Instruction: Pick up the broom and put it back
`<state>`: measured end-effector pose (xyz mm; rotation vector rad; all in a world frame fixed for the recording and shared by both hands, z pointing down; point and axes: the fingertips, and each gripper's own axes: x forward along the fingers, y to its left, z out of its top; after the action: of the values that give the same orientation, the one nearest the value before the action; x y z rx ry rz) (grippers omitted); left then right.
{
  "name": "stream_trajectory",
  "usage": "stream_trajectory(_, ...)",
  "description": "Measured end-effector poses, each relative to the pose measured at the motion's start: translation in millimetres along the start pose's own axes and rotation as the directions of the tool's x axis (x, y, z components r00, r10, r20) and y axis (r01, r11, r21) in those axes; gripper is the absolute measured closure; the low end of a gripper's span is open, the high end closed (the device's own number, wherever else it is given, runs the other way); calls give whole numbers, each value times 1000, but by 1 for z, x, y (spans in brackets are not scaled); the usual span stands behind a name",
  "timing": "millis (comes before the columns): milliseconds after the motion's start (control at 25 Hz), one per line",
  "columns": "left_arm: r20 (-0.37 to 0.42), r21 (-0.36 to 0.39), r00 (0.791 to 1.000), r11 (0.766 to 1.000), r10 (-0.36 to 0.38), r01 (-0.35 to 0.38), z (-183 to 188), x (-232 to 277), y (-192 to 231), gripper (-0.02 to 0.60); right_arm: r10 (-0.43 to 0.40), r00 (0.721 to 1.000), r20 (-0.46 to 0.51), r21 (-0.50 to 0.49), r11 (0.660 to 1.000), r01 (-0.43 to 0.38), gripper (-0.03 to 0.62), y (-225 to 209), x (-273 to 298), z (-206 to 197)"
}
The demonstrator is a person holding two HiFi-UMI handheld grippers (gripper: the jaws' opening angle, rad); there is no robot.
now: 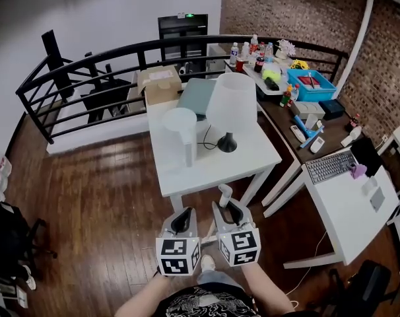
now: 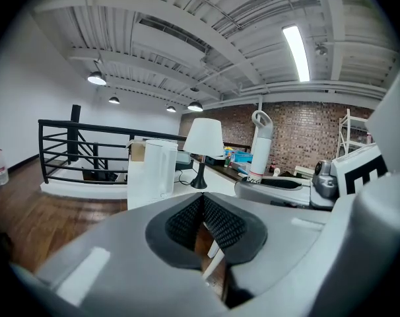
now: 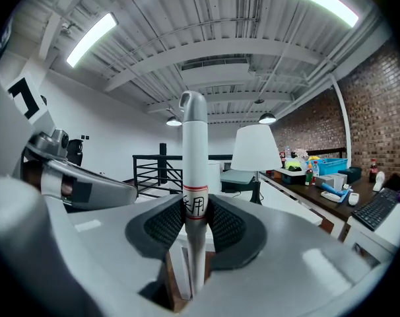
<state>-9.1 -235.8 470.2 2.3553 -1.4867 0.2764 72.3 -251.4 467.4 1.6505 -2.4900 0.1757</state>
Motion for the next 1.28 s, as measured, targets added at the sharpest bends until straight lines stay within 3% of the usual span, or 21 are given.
stream_trajectory(600, -72, -8, 996, 998, 57, -57, -11, 38, 14, 577, 56, 994, -96, 8, 998, -56, 496, -17, 60, -55)
stream_trajectory(1280, -108, -15, 990, 995, 95, -97, -16, 68, 31, 577, 99, 958, -270, 11, 995, -99, 496, -28, 119, -129)
